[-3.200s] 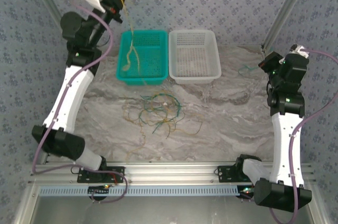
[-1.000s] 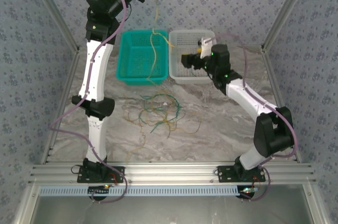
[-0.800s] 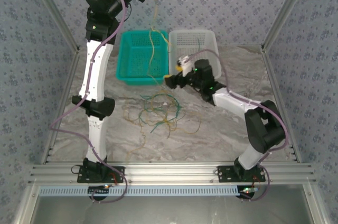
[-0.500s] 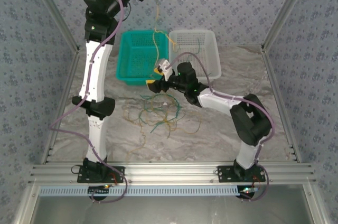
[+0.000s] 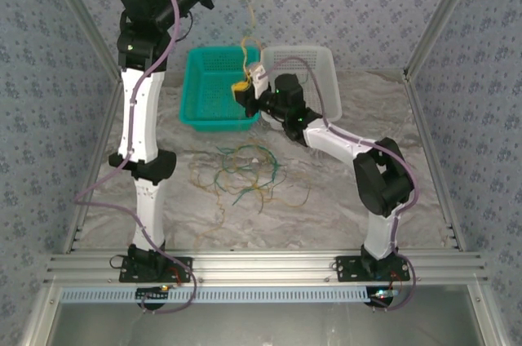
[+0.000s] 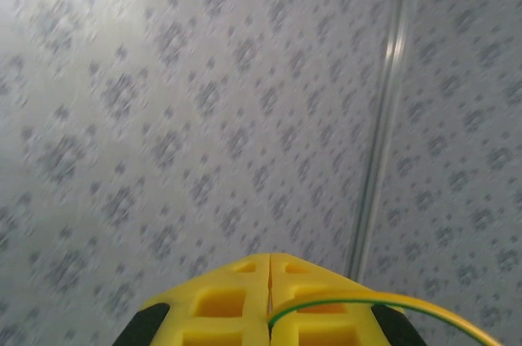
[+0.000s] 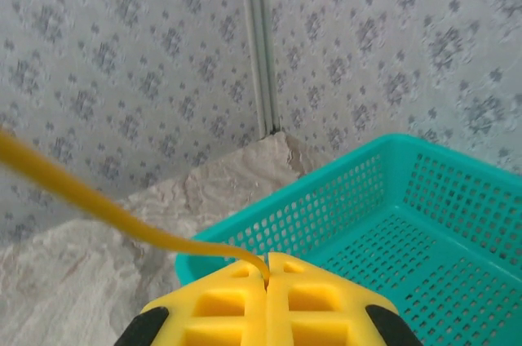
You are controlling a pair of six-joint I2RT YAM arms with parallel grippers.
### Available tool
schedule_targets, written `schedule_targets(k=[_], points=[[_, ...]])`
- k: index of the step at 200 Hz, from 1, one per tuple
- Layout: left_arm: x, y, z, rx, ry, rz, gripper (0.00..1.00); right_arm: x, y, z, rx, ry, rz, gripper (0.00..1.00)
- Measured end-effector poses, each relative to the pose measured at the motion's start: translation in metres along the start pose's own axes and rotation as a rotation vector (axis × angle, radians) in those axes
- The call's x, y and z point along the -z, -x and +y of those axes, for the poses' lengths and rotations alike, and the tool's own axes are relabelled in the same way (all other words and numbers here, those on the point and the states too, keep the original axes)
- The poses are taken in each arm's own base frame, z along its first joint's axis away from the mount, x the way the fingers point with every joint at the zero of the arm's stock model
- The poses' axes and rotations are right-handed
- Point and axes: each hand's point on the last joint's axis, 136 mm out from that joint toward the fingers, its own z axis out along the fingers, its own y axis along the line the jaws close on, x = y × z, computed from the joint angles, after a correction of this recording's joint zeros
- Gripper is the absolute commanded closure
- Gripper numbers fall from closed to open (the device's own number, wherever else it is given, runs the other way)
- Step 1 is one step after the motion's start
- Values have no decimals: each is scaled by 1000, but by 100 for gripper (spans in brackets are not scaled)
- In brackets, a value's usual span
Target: Untangle the cables
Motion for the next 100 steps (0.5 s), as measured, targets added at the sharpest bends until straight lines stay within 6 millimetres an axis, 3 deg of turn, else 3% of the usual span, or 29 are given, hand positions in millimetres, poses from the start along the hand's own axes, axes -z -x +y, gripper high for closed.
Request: schedule_targets(k=[42,72,85,100], points=[[20,-56,35,-14,202,248,100,16,104,-37,-80,-42,-124,100],[45,-97,63,-17,384,432,100,26,185,-44,-74,-47,-222,100],[62,-114,79,-27,494,515,100,24,209,-43,-66,-40,-250,100],[80,-131,92,-36,588,602,100,15,221,-47,-67,-35,-266,100]])
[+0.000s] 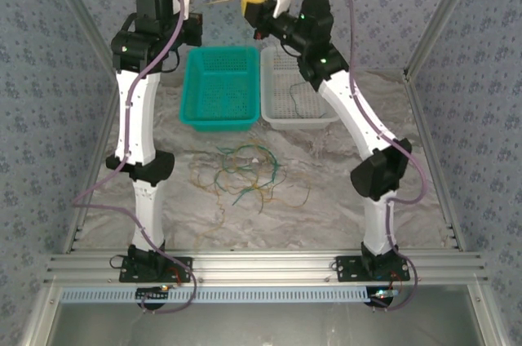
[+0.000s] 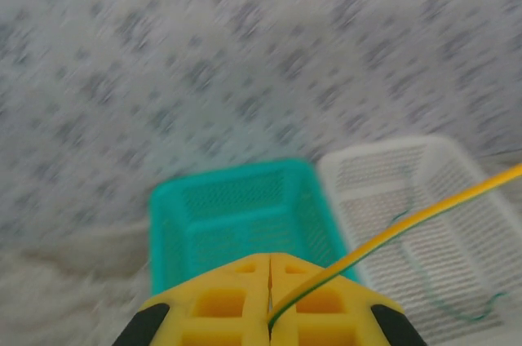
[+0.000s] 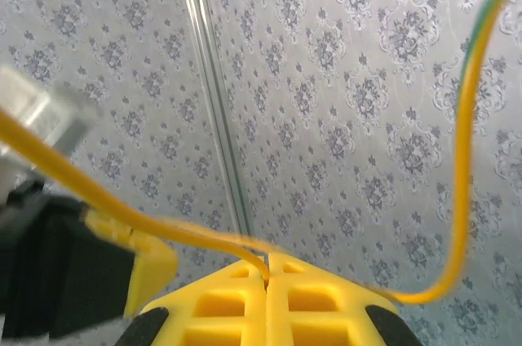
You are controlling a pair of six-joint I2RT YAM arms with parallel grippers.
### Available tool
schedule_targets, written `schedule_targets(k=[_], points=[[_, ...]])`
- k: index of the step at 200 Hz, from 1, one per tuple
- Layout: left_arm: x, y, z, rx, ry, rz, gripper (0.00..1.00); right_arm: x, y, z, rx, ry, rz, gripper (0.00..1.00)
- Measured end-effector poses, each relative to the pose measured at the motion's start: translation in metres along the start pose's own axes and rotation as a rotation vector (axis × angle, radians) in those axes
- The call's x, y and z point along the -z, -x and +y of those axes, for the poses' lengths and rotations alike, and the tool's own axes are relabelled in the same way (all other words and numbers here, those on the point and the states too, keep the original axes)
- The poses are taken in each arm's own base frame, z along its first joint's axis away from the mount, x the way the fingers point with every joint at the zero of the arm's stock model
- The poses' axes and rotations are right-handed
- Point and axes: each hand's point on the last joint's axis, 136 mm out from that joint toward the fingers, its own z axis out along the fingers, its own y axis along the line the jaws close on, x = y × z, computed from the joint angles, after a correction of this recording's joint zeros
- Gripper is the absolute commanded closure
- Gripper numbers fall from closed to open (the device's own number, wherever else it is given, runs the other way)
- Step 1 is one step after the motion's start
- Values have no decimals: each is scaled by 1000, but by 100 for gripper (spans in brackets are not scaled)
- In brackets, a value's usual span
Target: Untangle the cables
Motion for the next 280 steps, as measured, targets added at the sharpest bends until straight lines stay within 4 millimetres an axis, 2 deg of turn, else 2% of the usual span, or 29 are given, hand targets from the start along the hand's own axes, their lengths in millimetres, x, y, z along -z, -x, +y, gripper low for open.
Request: schedule_targets(k=[12,27,50,67,79,89,101,126,148,180,233,248,267,280], points=[[-6,-20,7,-10,39,78,100,-11,-5,-6,-13,-2,5,100],[-19,-47,3,-23,15,179,100,-25,-26,-19,-43,-10,32,100],[-45,-98,-6,-36,-19,379,100,-44,-84,-42,-96,-43,121,100],[-57,-156,-3,-53,0,589,100,-50,-130,-55,-127,-81,204,100],[-56,-198,3,-50,8,715,100,-53,-155,-59,-129,-97,252,100],[-44,-228,14,-43,29,798,100,-55,-171,-57,-114,-103,287,100],[-25,-247,29,-29,56,851,100,-58,-181,-51,-93,-103,314,100],[-1,-254,43,27,53,697,100,-65,-185,-29,-44,-76,316,100],[2,-257,30,78,-11,504,100,-71,-188,-22,-14,-69,299,100],[-36,-243,14,139,-84,318,100,-79,-209,-41,5,-100,273,100],[-97,-196,12,176,-90,141,100,-86,-290,-78,-4,-206,302,100],[-110,-190,15,179,-77,112,100,-85,-313,-83,-16,-224,331,100],[-128,-192,19,190,-55,106,99,-83,-329,-85,-25,-235,360,100],[-140,-200,22,193,-34,117,97,-81,-335,-85,-32,-236,384,85]])
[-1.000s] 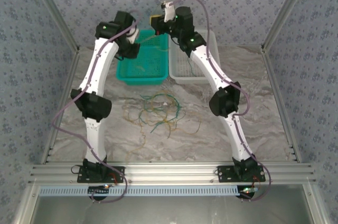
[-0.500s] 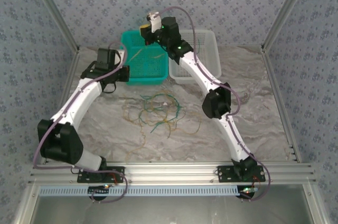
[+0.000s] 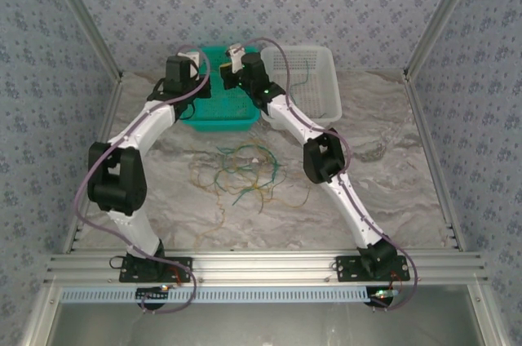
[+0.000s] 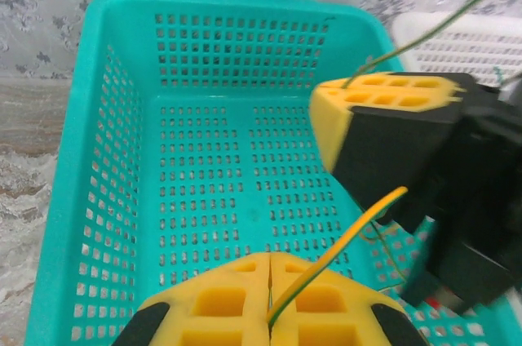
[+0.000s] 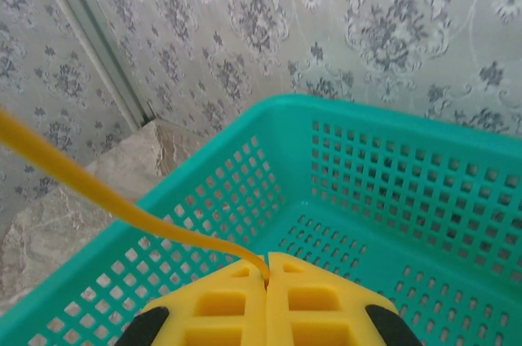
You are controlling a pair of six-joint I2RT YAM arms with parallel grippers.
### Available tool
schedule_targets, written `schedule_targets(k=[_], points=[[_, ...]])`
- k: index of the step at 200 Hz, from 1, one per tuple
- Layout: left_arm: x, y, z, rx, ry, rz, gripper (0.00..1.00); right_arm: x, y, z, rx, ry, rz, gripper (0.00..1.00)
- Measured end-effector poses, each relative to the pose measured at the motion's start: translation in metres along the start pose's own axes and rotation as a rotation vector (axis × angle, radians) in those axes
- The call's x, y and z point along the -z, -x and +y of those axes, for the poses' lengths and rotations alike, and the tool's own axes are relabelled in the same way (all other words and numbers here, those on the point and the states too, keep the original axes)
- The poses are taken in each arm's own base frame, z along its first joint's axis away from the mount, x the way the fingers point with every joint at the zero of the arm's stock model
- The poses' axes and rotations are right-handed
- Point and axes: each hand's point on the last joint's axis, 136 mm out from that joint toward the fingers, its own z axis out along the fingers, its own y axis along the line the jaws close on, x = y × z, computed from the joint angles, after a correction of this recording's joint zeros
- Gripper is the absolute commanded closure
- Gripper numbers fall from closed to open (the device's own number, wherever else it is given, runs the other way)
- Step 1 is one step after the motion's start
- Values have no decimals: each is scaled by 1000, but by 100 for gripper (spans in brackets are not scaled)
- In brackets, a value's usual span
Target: Untangle the cables
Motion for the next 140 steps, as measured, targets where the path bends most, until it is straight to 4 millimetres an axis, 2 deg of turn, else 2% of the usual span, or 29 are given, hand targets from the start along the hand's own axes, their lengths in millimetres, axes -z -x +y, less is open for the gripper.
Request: schedule_targets(k=[15,20,33,46,61,74,85,100,117,140], points=[[-12,-11,8,8,32,25,96,0,-5,1,1,-1,20,79],[-16,-15,11,12,42,33,96,0,-7,1,1,-1,31,74],[-24,-24,18,20,67,54,94,2,-16,1,5,1,75,53],[-31,-29,22,25,81,68,82,5,-24,1,4,-3,125,36],[-38,-27,26,32,97,68,68,14,-27,1,6,-10,183,30],[-42,-24,27,30,101,63,65,24,-19,2,3,-26,214,24],[-42,-22,26,27,100,60,64,37,-3,5,0,-36,221,17],[-43,-15,25,27,98,53,62,57,26,11,2,-37,212,15],[-45,-9,23,27,95,44,61,85,69,21,2,-33,175,15],[-46,-14,26,27,105,62,61,122,122,32,-4,-22,109,15]])
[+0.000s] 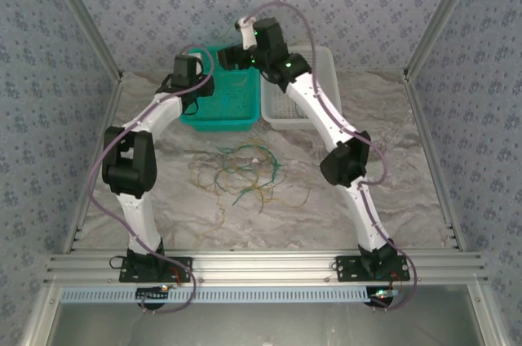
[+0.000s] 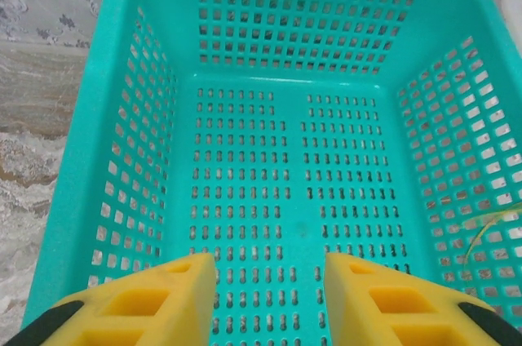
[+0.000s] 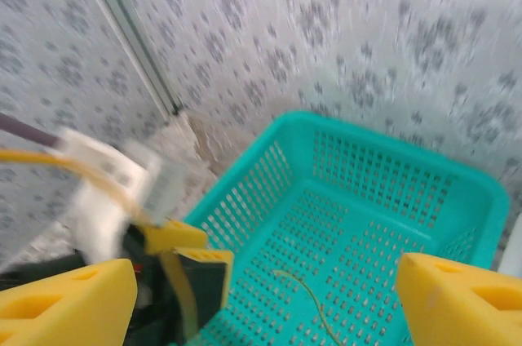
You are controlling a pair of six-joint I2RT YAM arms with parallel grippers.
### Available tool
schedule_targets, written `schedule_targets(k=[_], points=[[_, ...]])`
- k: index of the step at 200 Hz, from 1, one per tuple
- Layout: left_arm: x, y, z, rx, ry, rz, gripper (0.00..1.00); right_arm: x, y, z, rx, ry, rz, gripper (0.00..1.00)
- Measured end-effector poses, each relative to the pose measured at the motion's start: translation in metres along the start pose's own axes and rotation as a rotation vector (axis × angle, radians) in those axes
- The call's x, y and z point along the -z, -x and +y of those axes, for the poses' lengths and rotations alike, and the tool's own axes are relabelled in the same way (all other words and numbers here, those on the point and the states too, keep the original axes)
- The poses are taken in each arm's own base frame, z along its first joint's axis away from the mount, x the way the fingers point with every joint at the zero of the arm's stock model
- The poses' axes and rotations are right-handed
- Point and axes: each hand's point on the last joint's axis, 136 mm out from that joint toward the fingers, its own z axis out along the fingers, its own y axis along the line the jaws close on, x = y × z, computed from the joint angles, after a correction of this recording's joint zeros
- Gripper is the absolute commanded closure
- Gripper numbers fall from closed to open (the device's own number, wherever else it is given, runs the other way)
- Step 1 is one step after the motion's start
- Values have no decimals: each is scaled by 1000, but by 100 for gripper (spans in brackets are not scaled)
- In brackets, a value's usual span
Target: Untangle the cables
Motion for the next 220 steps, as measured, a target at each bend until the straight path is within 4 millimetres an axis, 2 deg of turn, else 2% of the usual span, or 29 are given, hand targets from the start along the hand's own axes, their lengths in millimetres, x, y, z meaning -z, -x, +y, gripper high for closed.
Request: schedule_targets(k=[16,34,39,49,61,107,128,148,150,155,160,177,187,194,210,220], points=[[0,-3,4,-1,20,10,61,20,19,5,-8,6,-27,22],[1,-9,10,-1,47,15,61,23,19,3,-25,13,-19,32],[3,-11,12,-2,56,18,61,21,15,3,-26,17,-9,33],[6,-15,16,-3,74,27,61,14,6,2,-43,24,14,44],[13,-16,19,-4,92,29,61,2,-10,0,-58,33,48,49],[58,-3,36,29,159,-47,61,-49,-72,-4,-101,75,140,60],[78,-1,42,42,169,-101,62,-69,-88,1,-110,96,138,63],[97,-8,47,57,143,-154,61,-81,-100,8,-109,110,143,65],[98,-8,47,59,137,-160,58,-81,-100,9,-108,112,143,65],[102,-10,48,64,119,-174,42,-83,-102,11,-107,116,141,65],[106,-11,48,67,101,-186,33,-85,-104,14,-105,121,140,65],[110,-7,47,87,25,-222,31,-90,-106,21,-99,133,130,66],[108,-2,43,84,-22,-233,28,-92,-108,24,-96,138,128,65],[107,2,39,78,-54,-236,27,-93,-109,25,-96,140,130,61],[100,13,25,66,-131,-243,24,-94,-111,28,-105,148,132,29],[94,18,17,58,-180,-248,24,-94,-111,29,-122,156,135,20]])
